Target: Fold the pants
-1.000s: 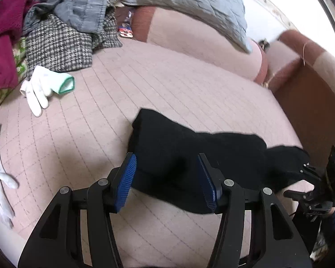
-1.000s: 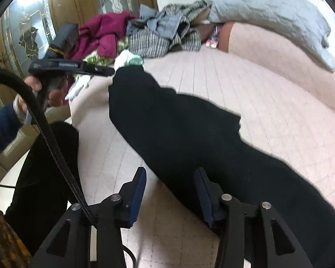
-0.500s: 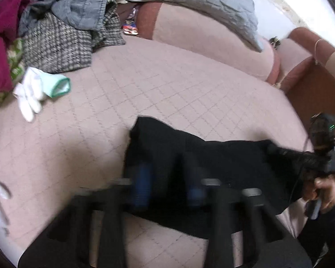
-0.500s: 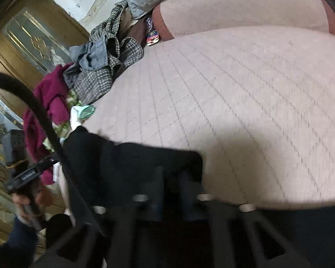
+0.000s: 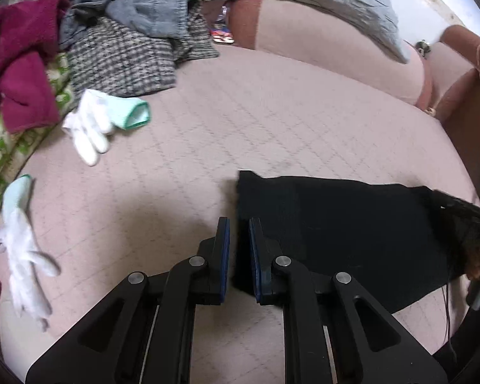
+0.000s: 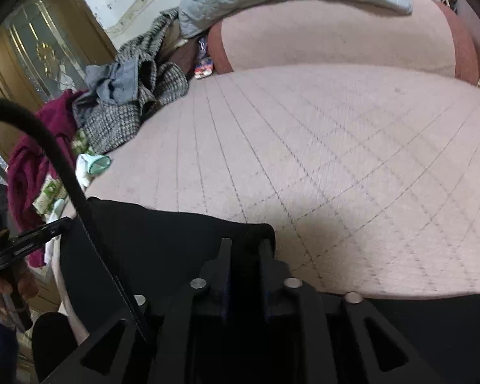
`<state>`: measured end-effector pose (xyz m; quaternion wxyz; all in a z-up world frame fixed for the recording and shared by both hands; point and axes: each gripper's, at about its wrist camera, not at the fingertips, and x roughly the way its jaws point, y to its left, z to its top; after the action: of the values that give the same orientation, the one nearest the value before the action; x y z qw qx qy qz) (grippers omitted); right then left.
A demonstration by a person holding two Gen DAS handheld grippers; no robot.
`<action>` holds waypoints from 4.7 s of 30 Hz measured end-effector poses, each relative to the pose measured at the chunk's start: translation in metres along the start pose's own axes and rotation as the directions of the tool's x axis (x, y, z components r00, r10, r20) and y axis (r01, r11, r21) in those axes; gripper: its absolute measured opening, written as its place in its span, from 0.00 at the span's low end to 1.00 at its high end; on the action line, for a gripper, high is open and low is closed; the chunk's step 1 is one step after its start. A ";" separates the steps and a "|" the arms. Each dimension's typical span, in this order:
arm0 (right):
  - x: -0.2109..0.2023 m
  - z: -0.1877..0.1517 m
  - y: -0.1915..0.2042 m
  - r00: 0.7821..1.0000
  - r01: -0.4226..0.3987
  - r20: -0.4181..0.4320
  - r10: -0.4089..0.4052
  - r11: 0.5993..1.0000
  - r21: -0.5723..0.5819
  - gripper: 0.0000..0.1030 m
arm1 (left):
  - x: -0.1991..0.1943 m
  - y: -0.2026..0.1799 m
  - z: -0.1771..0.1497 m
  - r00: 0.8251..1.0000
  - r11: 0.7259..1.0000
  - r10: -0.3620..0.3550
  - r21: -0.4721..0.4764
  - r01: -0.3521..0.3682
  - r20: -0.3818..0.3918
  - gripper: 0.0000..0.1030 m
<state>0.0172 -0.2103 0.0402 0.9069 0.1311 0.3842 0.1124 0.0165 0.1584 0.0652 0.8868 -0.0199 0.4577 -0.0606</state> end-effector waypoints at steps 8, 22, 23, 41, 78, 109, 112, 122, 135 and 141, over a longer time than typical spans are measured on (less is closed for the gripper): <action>-0.072 -0.025 -0.011 0.999 -0.009 0.041 0.011 0.999 -0.052 0.30 | -0.039 -0.027 0.008 0.995 0.997 -0.081 -0.012 0.082 0.059 0.11; -0.121 -0.087 -0.068 0.996 0.086 -0.003 -0.086 0.993 0.081 0.30 | -0.021 -0.194 -0.002 0.934 0.920 -0.354 0.163 0.356 -0.047 0.39; -0.131 -0.088 -0.075 0.994 0.105 0.009 -0.106 0.990 0.097 0.31 | -0.016 -0.207 -0.004 0.929 0.910 -0.364 0.183 0.371 -0.069 0.39; -0.191 -0.102 -0.188 0.981 0.157 0.021 -0.191 0.861 0.484 0.37 | 0.012 -0.340 -0.061 0.870 0.798 -0.440 0.347 0.492 -0.221 0.39; -0.112 -0.028 -0.073 1.000 0.014 0.010 -0.014 1.000 -0.013 0.42 | 0.021 -0.235 -0.017 0.944 0.927 -0.312 0.182 0.327 -0.108 0.39; 0.000 0.001 -0.028 0.987 -0.145 -0.055 0.149 0.986 0.082 0.22 | 0.037 -0.173 -0.025 0.958 0.956 -0.284 0.065 0.286 -0.030 0.39; 0.008 0.001 -0.027 0.987 -0.139 -0.065 0.144 0.988 0.074 0.22 | 0.039 -0.173 -0.026 0.958 0.955 -0.285 0.075 0.286 -0.025 0.39; 0.013 -0.005 -0.028 0.996 -0.089 0.008 0.088 0.994 0.069 0.09 | 0.030 -0.172 -0.022 0.981 0.981 -0.171 0.105 0.161 0.091 0.39; 0.020 -0.010 -0.032 0.997 -0.072 0.008 0.072 0.996 0.055 0.09 | 0.046 -0.167 -0.026 0.989 0.990 -0.137 0.044 0.134 0.058 0.39; 0.022 -0.010 -0.028 0.999 -0.045 0.001 0.046 0.997 0.064 0.13 | 0.045 -0.174 -0.027 0.992 0.993 -0.099 0.078 0.093 0.075 0.39</action>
<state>0.0277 -0.2283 0.0097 0.8994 0.1688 0.3847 0.1207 0.0046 -0.0196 0.0284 0.9003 -0.0112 0.4185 -0.1195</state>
